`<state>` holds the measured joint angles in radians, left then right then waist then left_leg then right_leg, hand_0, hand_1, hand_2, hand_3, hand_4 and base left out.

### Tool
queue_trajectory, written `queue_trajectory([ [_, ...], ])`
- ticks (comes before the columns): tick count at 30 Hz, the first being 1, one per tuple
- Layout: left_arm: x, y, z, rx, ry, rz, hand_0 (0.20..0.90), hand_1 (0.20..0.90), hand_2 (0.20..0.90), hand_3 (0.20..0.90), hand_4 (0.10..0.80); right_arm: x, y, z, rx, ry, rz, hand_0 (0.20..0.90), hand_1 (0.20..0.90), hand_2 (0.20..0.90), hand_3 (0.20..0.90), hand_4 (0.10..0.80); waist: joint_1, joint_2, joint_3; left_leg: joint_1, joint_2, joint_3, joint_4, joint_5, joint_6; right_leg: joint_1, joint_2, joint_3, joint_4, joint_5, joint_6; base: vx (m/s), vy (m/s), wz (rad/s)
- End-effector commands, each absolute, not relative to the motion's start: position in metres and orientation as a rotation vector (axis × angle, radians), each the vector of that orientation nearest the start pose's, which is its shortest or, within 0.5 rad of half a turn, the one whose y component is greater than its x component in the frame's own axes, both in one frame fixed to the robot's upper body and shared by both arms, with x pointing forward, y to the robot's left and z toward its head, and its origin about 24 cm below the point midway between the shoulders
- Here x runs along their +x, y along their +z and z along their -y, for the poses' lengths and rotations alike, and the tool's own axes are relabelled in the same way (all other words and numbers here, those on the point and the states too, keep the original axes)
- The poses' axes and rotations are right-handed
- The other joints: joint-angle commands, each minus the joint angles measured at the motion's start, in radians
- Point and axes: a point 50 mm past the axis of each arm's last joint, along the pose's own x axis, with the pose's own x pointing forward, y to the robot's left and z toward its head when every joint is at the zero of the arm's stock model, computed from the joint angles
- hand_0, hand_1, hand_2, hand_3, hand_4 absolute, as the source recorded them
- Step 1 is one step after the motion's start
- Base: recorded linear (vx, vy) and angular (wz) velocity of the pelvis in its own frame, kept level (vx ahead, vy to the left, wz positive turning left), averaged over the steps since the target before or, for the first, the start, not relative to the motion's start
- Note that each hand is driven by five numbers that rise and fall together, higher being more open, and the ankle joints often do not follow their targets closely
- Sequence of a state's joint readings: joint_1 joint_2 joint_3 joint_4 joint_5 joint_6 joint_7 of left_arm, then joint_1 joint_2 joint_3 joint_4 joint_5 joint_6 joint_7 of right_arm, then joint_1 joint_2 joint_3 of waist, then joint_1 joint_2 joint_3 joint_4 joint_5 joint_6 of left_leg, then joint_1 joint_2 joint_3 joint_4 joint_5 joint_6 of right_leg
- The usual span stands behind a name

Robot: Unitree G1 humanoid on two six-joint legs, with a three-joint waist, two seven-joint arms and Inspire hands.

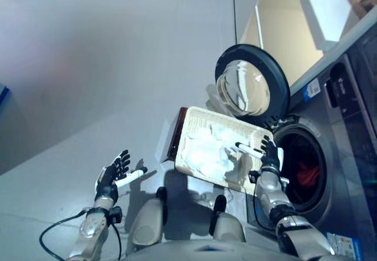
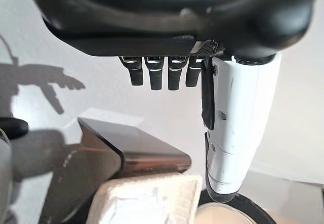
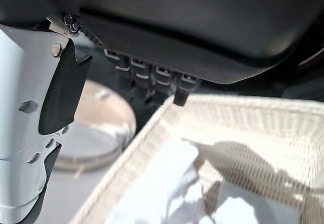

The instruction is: Pick up the clothes and place them into the washing machine

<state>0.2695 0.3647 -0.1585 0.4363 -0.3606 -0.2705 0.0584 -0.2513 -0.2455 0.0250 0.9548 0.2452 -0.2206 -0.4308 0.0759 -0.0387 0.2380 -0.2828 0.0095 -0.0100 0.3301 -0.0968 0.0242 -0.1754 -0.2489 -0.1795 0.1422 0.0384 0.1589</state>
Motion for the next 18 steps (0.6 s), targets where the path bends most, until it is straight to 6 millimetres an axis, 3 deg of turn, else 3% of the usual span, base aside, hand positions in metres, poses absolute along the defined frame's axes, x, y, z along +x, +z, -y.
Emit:
queue_trajectory([
  [1, 0.145, -0.056, -0.245, 0.074, 0.157, -0.333, 0.900, 0.900, 0.900, 0.900, 0.800, 0.260, -0.038, 0.260, -0.110, -0.609, -0.279, 0.900, 0.900, 0.900, 0.900, 0.800, 0.015, 0.024, -0.054, 0.069, 0.064, -0.033, -0.245, 0.160, -0.073, 0.034, 0.002, -0.030, -0.016, 0.010, 0.010, 0.092, 0.005, -0.02],
  [6, 0.139, -0.063, -0.246, 0.075, 0.173, -0.371, 0.900, 0.900, 0.900, 0.900, 0.800, 0.254, -0.043, 0.256, -0.093, -0.588, -0.293, 0.900, 0.900, 0.900, 0.900, 0.800, 0.012, 0.011, -0.081, 0.134, 0.072, -0.019, -0.288, 0.164, -0.074, 0.093, 0.015, -0.032, -0.061, 0.020, 0.013, 0.075, 0.006, -0.04],
  [18, 0.128, -0.083, -0.244, 0.098, 0.204, -0.473, 0.900, 0.900, 0.900, 0.900, 0.800, 0.215, -0.073, 0.257, -0.025, -0.590, -0.413, 0.900, 0.900, 0.900, 0.900, 0.800, -0.003, -0.016, -0.144, 0.280, 0.086, 0.015, -0.337, 0.154, -0.076, 0.209, 0.036, -0.027, -0.106, 0.019, 0.018, 0.045, 0.029, -0.09],
])
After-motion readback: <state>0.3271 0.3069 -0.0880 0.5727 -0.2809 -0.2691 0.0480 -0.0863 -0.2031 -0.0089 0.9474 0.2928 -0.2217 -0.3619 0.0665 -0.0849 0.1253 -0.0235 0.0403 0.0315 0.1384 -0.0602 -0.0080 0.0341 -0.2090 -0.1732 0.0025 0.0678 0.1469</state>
